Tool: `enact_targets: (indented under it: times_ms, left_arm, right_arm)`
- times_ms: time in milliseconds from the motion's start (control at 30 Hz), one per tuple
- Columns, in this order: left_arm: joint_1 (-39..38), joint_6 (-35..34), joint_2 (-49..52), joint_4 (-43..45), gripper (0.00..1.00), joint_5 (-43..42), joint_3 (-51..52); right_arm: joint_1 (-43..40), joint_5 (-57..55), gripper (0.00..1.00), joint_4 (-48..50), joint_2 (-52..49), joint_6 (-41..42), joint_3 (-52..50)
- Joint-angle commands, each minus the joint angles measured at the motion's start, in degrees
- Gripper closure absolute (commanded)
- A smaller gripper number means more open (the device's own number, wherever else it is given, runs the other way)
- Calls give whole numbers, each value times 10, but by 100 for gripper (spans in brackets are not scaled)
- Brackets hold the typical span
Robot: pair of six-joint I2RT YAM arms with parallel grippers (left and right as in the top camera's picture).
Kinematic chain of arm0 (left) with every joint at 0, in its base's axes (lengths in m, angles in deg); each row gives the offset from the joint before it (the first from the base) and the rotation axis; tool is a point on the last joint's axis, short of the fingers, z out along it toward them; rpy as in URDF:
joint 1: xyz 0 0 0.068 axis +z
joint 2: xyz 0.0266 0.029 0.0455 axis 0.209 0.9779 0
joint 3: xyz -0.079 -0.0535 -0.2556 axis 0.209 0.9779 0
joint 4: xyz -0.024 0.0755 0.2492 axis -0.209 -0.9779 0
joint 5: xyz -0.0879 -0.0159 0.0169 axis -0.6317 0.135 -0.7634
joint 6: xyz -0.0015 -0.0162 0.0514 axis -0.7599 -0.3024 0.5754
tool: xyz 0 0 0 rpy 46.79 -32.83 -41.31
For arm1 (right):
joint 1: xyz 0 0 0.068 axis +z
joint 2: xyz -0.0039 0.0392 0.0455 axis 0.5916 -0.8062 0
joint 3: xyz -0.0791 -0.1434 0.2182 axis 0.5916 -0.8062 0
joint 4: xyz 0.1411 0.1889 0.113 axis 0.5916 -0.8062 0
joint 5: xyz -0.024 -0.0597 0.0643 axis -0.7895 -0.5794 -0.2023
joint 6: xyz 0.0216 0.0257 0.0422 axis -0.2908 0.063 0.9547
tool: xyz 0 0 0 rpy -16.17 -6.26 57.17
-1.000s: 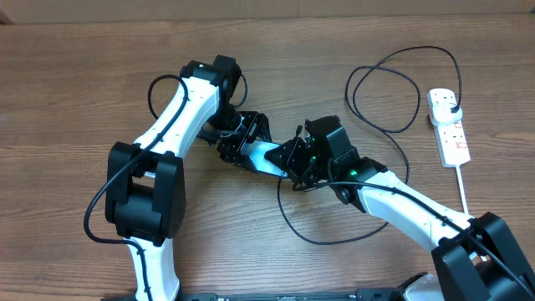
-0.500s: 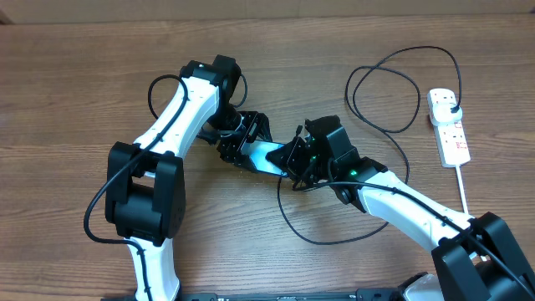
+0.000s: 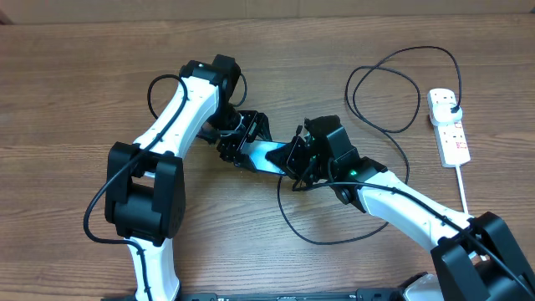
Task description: Plug charger to phone and switch on socket
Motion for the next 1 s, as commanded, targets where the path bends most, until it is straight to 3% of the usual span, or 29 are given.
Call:
enact_targets:
  times_ms: [0, 33, 100, 400, 500, 567, 833, 967]
  left_arm:
    - [-5, -12, 3, -3, 30, -24, -14]
    - [-5, -12, 3, -3, 25, -24, -13]
    - [-5, -11, 3, -3, 0, -24, -14]
    - [-4, -5, 3, 11, 0, -15, -14]
    - [-4, 86, 3, 42, 2, -16, -14]
    - [-3, 142, 3, 76, 9, -25, -14]
    - [20, 388, 3, 182, 8, -145, -14]
    - [34, 443, 0, 210, 9, -197, -16]
  right_arm:
    - [-6, 5, 96, 23, 0, 7, 11]
    - [-9, 7, 96, 23, 0, 7, 11]
    - [-17, 15, 96, 24, 0, 7, 11]
    - [-62, 49, 96, 23, 2, 7, 11]
    - [-75, 55, 96, 23, 6, 3, 11]
    - [-85, 57, 96, 19, 12, -4, 11]
    - [-129, 37, 96, -29, 69, -58, 12]
    - [-146, 29, 96, -48, 109, -76, 14]
